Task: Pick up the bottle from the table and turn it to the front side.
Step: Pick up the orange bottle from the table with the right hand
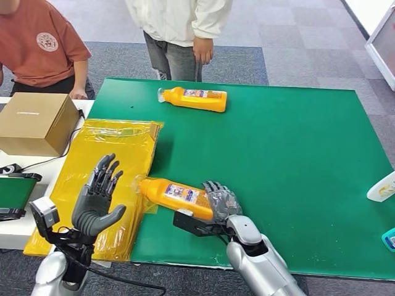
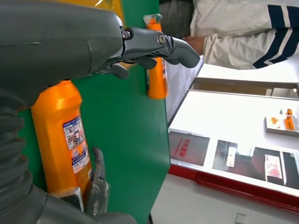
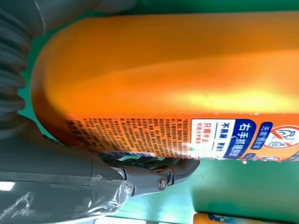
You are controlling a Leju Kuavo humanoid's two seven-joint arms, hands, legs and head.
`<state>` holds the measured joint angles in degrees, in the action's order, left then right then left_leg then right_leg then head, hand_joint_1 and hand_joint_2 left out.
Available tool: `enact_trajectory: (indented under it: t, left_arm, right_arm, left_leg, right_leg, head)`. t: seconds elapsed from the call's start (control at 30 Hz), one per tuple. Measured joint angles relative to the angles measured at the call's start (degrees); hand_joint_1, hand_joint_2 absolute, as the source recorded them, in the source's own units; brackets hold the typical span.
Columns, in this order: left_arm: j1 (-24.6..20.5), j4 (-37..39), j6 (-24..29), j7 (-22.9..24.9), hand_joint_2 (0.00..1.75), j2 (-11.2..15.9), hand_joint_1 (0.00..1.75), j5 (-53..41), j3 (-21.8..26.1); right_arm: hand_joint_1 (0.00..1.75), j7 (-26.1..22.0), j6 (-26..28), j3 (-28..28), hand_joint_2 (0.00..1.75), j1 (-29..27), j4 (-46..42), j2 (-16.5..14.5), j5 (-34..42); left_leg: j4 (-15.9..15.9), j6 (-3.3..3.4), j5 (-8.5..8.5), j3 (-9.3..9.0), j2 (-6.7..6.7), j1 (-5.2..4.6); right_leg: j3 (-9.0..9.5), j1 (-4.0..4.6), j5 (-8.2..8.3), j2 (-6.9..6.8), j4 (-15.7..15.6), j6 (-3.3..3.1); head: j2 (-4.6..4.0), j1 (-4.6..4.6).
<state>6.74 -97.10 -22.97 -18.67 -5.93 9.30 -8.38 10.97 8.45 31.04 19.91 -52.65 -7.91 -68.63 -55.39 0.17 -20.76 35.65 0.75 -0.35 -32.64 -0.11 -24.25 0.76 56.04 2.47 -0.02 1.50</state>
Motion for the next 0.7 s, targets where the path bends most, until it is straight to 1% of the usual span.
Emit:
enact_trajectory:
  t: [0.37, 0.4, 0.5, 0.53, 0.7]
  left_arm:
    - [-0.41, 1.23, -0.35, -0.1, 1.75, -0.33, 0.0, 0.45, -1.25]
    - [-0.41, 1.29, -0.35, -0.1, 1.75, -0.37, 0.0, 0.48, -1.28]
    - [-0.46, 1.38, -0.31, -0.1, 1.75, -0.48, 0.0, 0.66, -1.33]
    - [-0.52, 1.39, -0.27, -0.1, 1.75, -0.5, 0.0, 0.74, -1.34]
    - [-0.71, 1.39, -0.21, -0.09, 1.75, -0.51, 0.0, 0.91, -1.35]
  right_arm:
    - [0.0, 0.37, 1.52, -0.33, 1.75, 3.84, 6.27, -1.91, -0.3]
    - [0.05, 0.39, 1.52, -0.34, 1.75, 3.99, 6.54, -2.03, -0.34]
    - [1.33, 0.44, 1.25, -0.35, 1.75, 4.4, 7.29, -2.42, -0.51]
    - [1.72, 0.46, 1.1, -0.35, 1.75, 4.56, 7.54, -2.55, -0.55]
    - [1.75, 0.46, 0.97, -0.34, 1.75, 5.02, 8.68, -2.99, -0.66]
  left_leg:
    - [0.0, 0.0, 0.0, 0.01, 0.0, 0.0]
    - [0.0, 0.0, 0.0, 0.01, 0.0, 0.0]
    - [0.0, 0.0, 0.0, 0.01, 0.0, 0.0]
    - [0.0, 0.0, 0.0, 0.01, 0.0, 0.0]
    - [0.0, 0.0, 0.01, 0.0, 0.0, 0.0]
  right_leg:
    - [-0.01, 0.0, 0.0, 0.0, 0.0, 0.0]
    - [-0.01, 0.0, 0.0, 0.0, 0.0, 0.0]
    - [-0.01, 0.0, 0.0, 0.0, 0.0, 0.0]
    - [-0.01, 0.0, 0.0, 0.0, 0.0, 0.0]
    - [-0.01, 0.0, 0.0, 0.0, 0.0, 0.0]
  head:
    - [0.02, 0.0]
    - [0.01, 0.01]
    - [0.01, 0.0]
    - [0.01, 0.0]
    - [0.01, 0.01]
